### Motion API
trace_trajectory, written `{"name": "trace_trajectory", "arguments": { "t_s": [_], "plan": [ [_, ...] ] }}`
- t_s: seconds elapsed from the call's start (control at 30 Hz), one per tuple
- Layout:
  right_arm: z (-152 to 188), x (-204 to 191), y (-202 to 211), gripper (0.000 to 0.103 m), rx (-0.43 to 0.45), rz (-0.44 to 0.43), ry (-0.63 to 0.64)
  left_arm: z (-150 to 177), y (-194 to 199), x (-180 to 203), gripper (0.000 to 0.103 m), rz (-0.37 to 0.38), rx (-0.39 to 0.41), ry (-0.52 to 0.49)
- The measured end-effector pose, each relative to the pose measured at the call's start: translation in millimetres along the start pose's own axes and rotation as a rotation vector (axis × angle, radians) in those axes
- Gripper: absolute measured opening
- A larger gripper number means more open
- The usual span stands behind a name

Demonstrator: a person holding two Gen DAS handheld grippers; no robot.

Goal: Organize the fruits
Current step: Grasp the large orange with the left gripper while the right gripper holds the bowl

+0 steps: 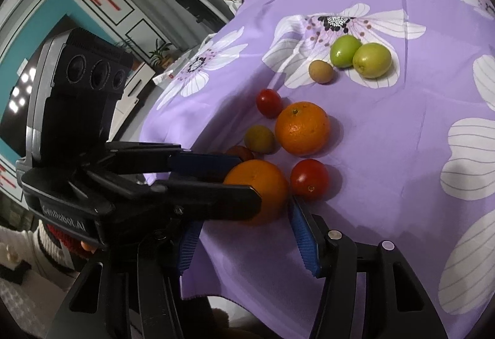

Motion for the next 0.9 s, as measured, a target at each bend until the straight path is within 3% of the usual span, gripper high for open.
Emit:
{"name": "trace_trajectory", "arguments": {
  "t_s": [0.1,0.53,0.9],
  "plan": [
    [-1.2,2.7,-2.1,0.047,-0.002,0.013,-0.003,-0.3,0.2,-1.9,0.045,-0.012,-0.004,0.002],
    [0.6,6.8,1.0,0.045,0.024,0.001,-0.021,-2.0,2.4,4.3,0.042,-0.042,0.001,-0.003],
    [-0.7,3.8,24.4,0.045,0.105,0.005,-0.018,-19.9,5.6,26.4,0.042,-0.066,0.034,-0.071]
  ]
}}
Point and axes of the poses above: each gripper's, at about its wrist camera, not at the fingertips, and y roughly against the way its jaws point, x to its right, z to its underside, the point moved 1 cm from there along -y, roughly the way its jaws point, and after that the axes turned 13 degrees about -y, right-handed, at the moved point
